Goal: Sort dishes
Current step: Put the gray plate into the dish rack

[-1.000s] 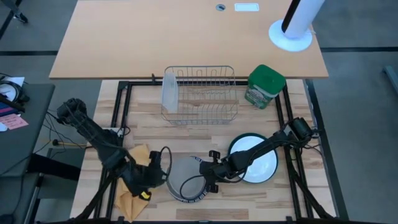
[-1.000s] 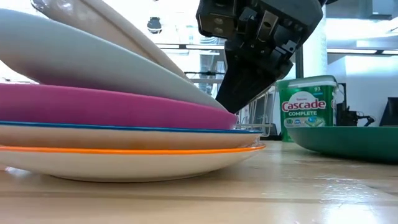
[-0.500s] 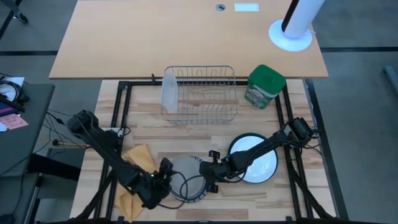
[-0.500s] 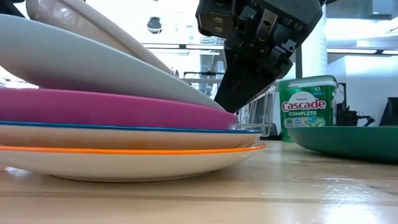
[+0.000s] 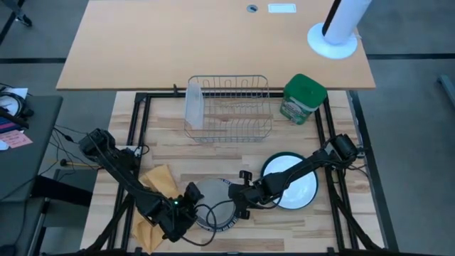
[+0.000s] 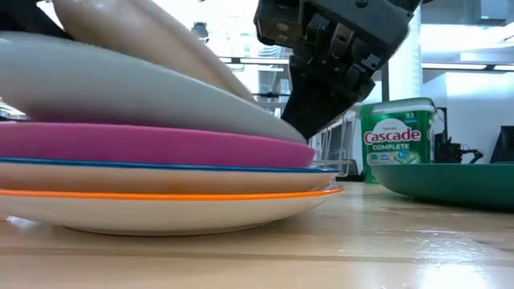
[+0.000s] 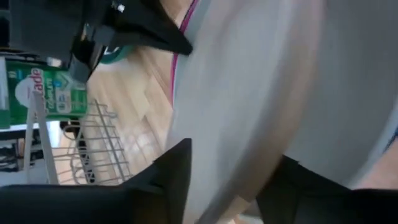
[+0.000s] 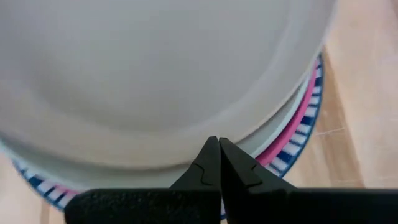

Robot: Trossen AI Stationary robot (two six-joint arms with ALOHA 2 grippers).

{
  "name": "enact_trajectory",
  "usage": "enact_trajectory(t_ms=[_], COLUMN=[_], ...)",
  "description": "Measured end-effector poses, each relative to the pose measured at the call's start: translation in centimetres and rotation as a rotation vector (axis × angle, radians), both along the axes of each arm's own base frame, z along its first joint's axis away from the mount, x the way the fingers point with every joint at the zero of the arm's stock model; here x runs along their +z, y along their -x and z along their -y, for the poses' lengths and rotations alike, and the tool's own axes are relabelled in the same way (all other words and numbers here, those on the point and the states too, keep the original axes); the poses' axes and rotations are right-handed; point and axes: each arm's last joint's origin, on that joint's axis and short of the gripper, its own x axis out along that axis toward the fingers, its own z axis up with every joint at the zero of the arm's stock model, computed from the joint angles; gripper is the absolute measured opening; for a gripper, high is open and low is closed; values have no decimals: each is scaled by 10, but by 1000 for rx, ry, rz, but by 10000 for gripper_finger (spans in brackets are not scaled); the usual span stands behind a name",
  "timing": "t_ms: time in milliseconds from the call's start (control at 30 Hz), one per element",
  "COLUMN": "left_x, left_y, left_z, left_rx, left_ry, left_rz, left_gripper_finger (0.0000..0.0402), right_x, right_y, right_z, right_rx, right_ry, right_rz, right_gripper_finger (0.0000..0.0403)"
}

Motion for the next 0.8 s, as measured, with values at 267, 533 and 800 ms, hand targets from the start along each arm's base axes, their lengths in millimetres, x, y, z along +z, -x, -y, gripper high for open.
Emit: enact_trajectory(t_ms=[267,533,800], left_x=[16,22,27], left_y=[-4,-5,-6], left_z=[5,7,6], left_rx=[-10,-6,16], left_ry=[42,64,31], left_rz=[-7,-1,29], left_gripper_finger=[46,52,45], right_x=[1,25,108], right_y=[0,0,13], right_z=[0,-3,-3], right_rx=[0,4,-8], right_ry=[11,53,264], right_rz=[10,-5,-46], right_gripper_finger=[0,0,0])
